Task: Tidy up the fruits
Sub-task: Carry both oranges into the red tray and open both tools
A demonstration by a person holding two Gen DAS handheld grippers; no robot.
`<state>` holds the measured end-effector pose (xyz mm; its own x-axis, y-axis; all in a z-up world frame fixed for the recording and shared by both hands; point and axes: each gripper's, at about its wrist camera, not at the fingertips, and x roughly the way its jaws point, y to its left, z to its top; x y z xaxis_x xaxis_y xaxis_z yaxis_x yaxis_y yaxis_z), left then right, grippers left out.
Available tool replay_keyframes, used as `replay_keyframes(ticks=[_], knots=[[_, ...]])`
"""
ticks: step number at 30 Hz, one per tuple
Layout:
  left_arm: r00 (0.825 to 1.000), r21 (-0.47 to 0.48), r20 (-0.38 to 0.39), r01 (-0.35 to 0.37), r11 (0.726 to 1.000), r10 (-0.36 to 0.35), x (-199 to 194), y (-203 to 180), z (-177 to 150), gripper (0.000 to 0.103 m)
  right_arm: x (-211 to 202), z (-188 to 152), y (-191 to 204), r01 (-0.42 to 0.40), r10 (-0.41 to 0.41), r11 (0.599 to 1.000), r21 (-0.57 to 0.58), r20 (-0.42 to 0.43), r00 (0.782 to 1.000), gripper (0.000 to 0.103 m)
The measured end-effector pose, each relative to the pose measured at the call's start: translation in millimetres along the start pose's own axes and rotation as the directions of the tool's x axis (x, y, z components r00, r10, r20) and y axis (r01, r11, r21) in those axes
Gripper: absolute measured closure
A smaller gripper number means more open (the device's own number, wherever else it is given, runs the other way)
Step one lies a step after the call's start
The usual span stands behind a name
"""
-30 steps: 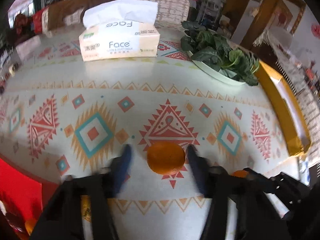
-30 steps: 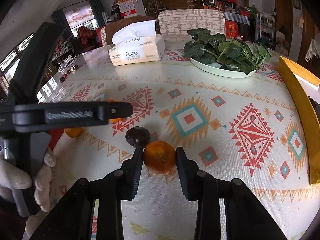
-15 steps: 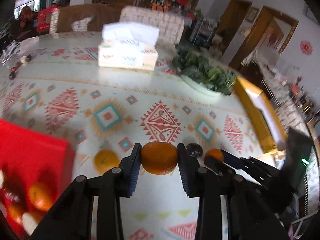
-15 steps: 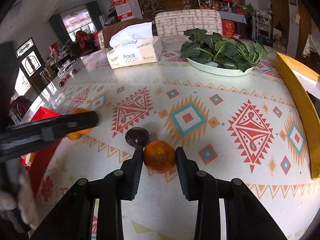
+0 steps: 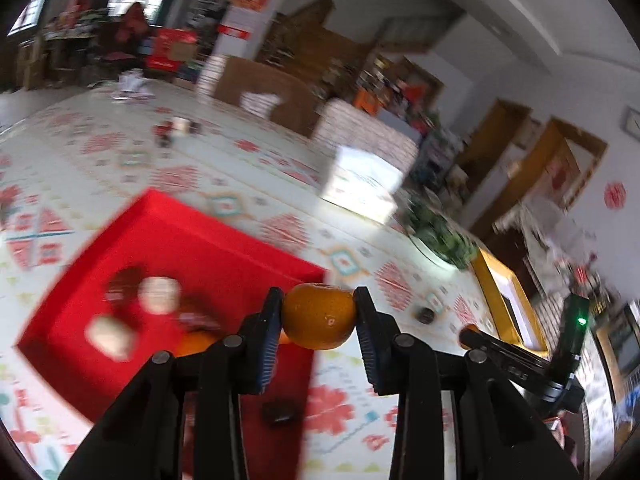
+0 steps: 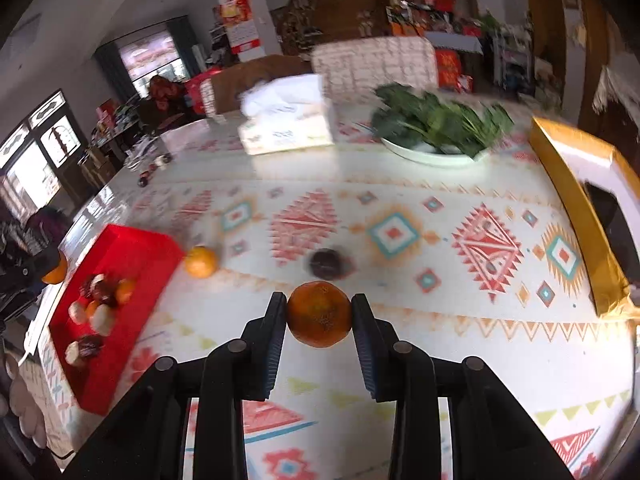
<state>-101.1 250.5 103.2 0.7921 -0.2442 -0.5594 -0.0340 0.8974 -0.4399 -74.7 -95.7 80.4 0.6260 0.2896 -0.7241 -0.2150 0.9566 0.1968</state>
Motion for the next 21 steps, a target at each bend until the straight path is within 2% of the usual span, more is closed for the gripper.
replay_keyframes(ticks=[5, 11, 14, 16, 19, 21], knots=[[0.993, -0.056, 0.05, -0.104, 0.993, 0.107, -26, 50, 1, 0.068, -8, 5, 50, -0.043, 0.044, 0.996, -0.075, 0.014, 0.999, 0.067], [0.979, -0.101, 0.04, -0.194, 0.976, 0.199, -36, 100, -6, 0.068, -3, 14, 108, -0.198, 0.198, 0.975, -0.096, -0.008, 0.98, 0.067], [0.978, -0.13, 0.018, -0.202, 0.971, 0.206, -32, 118, -10, 0.068, 15, 18, 131, -0.317, 0.313, 0.947, -0.06, -0.068, 0.947, 0.067], [0.979, -0.133, 0.003, -0.204, 0.97, 0.206, -28, 124, -12, 0.068, 30, 18, 143, -0.396, 0.392, 0.918, -0.017, -0.11, 0.913, 0.067], [0.98, -0.128, -0.016, -0.199, 0.971, 0.199, -21, 128, -14, 0.068, 46, 17, 157, -0.466, 0.466, 0.884, 0.036, -0.148, 0.872, 0.067], [0.979, -0.116, -0.023, -0.204, 0.972, 0.203, -18, 126, -15, 0.068, 56, 19, 164, -0.486, 0.488, 0.872, 0.056, -0.162, 0.858, 0.067]])
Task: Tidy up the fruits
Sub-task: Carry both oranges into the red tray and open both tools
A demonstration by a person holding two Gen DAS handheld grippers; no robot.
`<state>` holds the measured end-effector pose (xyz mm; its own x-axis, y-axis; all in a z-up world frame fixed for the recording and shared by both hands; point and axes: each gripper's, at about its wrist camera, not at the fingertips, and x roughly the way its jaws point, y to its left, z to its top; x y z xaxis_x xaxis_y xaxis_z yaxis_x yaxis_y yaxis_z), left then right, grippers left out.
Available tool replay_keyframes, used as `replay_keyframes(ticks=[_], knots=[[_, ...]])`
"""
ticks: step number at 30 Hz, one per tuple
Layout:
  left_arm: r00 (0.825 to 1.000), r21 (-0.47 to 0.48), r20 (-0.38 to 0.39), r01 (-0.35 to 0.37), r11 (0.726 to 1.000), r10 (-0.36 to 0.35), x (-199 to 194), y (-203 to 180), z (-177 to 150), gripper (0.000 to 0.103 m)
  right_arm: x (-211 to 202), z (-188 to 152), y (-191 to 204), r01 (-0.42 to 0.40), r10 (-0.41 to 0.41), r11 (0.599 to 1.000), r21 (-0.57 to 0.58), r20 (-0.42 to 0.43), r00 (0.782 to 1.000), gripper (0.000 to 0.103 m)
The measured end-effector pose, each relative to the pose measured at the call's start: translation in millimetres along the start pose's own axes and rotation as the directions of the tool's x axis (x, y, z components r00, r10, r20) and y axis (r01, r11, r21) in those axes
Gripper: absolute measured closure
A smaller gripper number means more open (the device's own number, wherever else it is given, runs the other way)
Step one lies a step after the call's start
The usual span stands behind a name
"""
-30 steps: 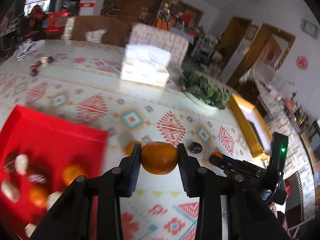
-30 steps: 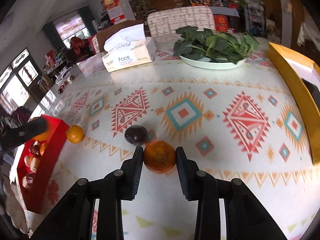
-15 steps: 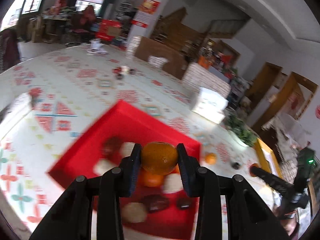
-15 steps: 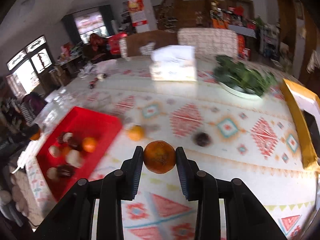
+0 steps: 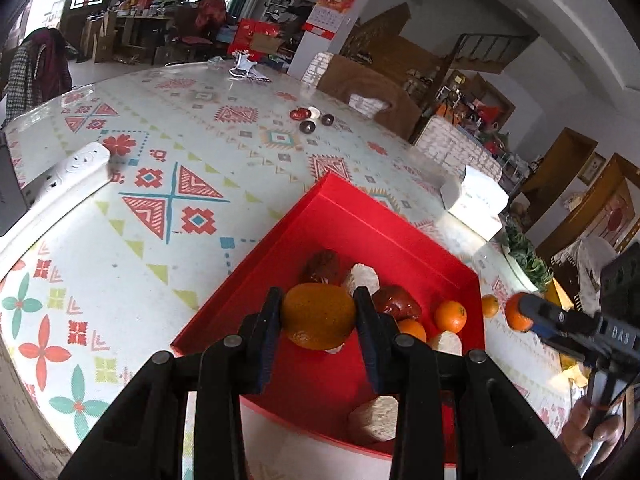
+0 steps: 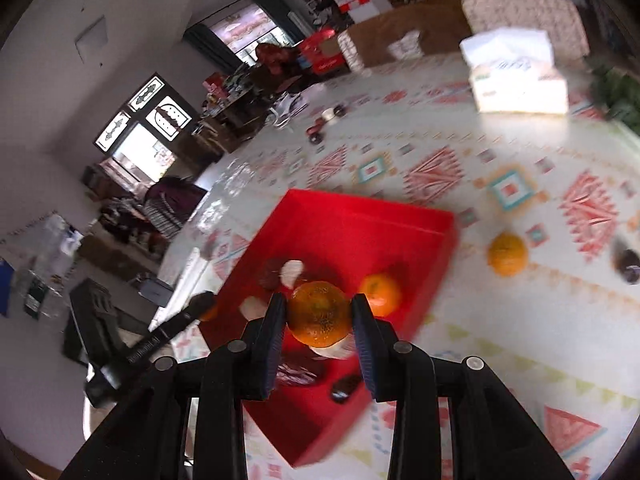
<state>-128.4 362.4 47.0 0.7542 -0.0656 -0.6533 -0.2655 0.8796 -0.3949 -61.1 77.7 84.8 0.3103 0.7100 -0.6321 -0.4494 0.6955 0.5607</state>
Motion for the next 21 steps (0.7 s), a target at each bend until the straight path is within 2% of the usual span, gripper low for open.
replay_keyframes(ticks=[2, 6, 15, 17, 19, 21], knots=[[1.0, 0.027, -0.007, -0.017, 0.999, 0.017, 4, -5, -1, 0.068, 11, 5, 1, 0.004, -0.004, 1.0, 0.0, -0.009, 1.0, 0.067], [0.998, 0.07, -0.011, -0.054, 0.996, 0.055, 10, -12, -5, 0.068, 38, 16, 7, 0.064, -0.066, 0.997, -0.031, -0.043, 0.997, 0.067], [0.993, 0.127, -0.009, -0.119, 0.985, 0.121, 15, -21, -9, 0.067, 83, 28, 9, 0.178, -0.188, 0.978, -0.107, -0.091, 0.978, 0.065], [0.991, 0.138, 0.0, -0.13, 0.982, 0.131, 14, -24, -9, 0.064, 85, 28, 9, 0.186, -0.196, 0.976, -0.11, -0.088, 0.977, 0.065], [0.991, 0.143, 0.011, -0.133, 0.981, 0.133, 11, -27, -8, 0.051, 88, 28, 11, 0.192, -0.202, 0.975, -0.115, -0.083, 0.976, 0.065], [0.992, 0.146, 0.024, -0.129, 0.981, 0.127, 6, -30, -7, 0.044, 87, 29, 12, 0.18, -0.189, 0.977, -0.113, -0.075, 0.979, 0.056]])
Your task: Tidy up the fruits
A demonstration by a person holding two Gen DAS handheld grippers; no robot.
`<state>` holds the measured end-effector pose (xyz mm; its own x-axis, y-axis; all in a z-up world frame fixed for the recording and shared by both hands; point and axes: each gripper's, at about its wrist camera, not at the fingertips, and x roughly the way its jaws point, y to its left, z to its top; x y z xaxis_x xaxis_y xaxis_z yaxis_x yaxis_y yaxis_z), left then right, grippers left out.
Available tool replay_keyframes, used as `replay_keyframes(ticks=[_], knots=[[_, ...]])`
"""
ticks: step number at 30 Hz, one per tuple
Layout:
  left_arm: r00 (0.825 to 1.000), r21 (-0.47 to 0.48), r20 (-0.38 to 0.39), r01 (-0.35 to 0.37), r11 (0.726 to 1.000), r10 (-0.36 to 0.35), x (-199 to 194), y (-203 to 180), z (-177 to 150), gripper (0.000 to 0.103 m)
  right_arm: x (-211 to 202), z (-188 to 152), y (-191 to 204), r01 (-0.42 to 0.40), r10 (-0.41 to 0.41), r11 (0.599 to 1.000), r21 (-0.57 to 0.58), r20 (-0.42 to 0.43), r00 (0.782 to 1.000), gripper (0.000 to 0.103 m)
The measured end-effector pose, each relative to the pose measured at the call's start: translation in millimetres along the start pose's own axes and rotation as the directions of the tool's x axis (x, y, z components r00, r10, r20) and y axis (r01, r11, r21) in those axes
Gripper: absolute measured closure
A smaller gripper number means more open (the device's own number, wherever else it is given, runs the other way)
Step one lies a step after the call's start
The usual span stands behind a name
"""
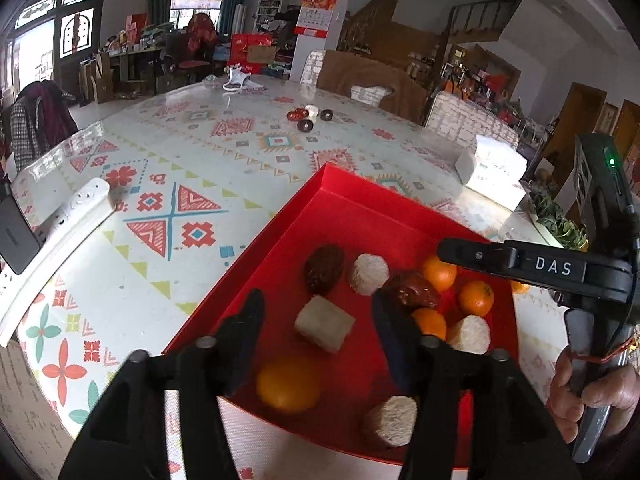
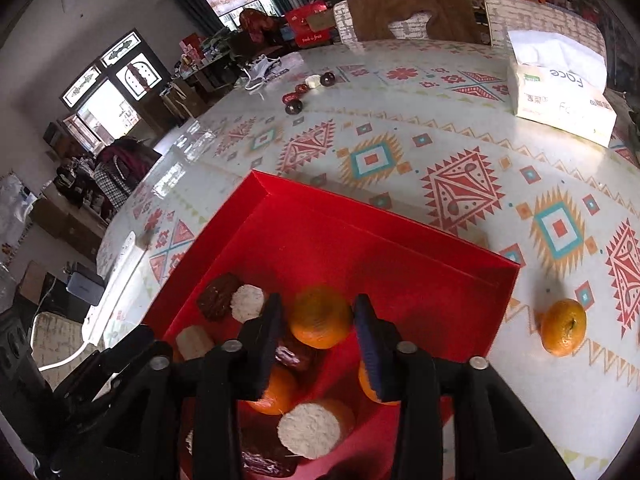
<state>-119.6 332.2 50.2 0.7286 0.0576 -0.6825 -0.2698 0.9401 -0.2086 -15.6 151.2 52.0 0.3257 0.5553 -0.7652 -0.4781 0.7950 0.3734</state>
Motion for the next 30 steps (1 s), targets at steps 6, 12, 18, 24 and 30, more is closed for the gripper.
replay_keyframes(ticks=[6, 12, 18, 24, 30], knots=[[0.998, -0.016, 0.054, -0.014, 1.0, 0.015, -19, -4, 3, 0.038, -20, -2, 7, 0.011, -0.009, 0.999, -0.032, 0.059, 0.998, 0.054], [0.971, -0.012, 0.197, -0.138, 0.99, 0.138, -54, -16, 3, 0.016, -58, -22, 4, 0.042, -0.035, 0.998, -0.049, 0.126, 0.991, 0.054], [0.908, 0.016, 0.346, -0.259, 0.966, 0.238, -90, -47, -6, 0.0, -103, -56, -6, 0.153, -0.141, 0.987, -0.037, 0.223, 0.964, 0.054], [0.882, 0.102, 0.348, -0.374, 0.922, 0.319, -95, -86, -20, 0.0, -139, -90, -9, 0.211, -0.19, 0.977, -0.035, 0.31, 0.932, 0.042], [0.895, 0.164, 0.333, -0.365, 0.916, 0.297, -101, -114, -31, 0.0, -158, -112, -10, 0.261, -0.225, 0.963, -0.069, 0.333, 0.916, 0.038]])
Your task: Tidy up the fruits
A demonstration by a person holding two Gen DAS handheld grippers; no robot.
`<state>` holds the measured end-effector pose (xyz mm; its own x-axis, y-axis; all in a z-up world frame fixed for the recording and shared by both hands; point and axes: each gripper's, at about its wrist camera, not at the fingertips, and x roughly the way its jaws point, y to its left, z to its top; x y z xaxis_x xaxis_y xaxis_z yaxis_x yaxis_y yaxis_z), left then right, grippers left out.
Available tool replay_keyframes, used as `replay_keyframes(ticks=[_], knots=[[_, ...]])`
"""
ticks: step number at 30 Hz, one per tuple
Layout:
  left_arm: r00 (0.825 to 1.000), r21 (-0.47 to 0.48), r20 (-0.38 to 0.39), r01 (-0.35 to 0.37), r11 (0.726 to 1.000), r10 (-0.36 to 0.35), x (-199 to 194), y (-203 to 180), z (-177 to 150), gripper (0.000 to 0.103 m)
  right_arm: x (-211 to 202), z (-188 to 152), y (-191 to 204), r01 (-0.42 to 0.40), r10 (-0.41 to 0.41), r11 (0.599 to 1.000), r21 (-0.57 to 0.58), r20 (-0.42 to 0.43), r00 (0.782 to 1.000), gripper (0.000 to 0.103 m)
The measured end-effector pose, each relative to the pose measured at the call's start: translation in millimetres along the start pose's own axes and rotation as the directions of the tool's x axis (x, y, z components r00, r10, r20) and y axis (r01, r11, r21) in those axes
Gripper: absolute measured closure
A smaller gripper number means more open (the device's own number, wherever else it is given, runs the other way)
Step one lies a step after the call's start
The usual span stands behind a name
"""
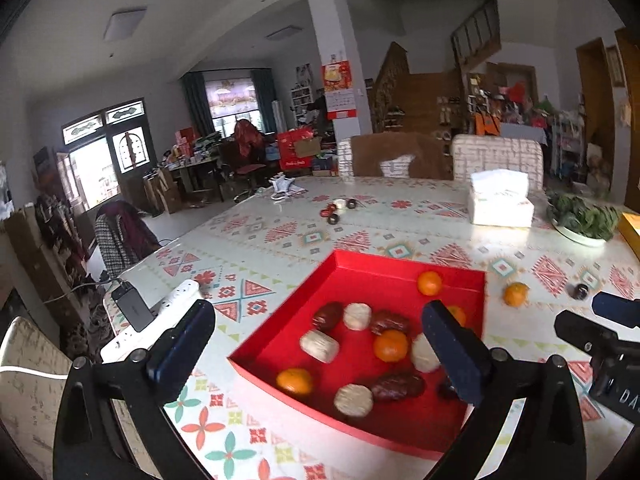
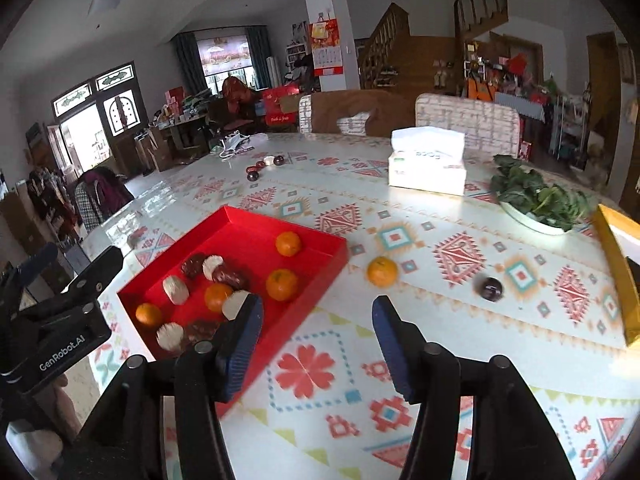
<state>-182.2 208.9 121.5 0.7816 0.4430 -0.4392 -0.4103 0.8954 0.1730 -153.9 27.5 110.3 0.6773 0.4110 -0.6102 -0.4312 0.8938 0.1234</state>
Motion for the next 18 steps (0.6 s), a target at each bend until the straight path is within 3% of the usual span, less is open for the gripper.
replay_keyframes(ticks=[11, 18], knots=[[0.987, -0.031, -0.094, 0.128, 0.991, -0.13, -1, -24, -10, 0.0, -18, -27, -21, 0.01, -0.01, 1.0, 0.015, -0.016, 1.0, 0.036], [0.985, -0.031, -0.111, 0.131, 0.991, -0.134, 2, -27, -12, 0.0, -17, -32, -25, 0.01, -0.009, 1.0, 0.019, -0.03, 1.0, 0.036]])
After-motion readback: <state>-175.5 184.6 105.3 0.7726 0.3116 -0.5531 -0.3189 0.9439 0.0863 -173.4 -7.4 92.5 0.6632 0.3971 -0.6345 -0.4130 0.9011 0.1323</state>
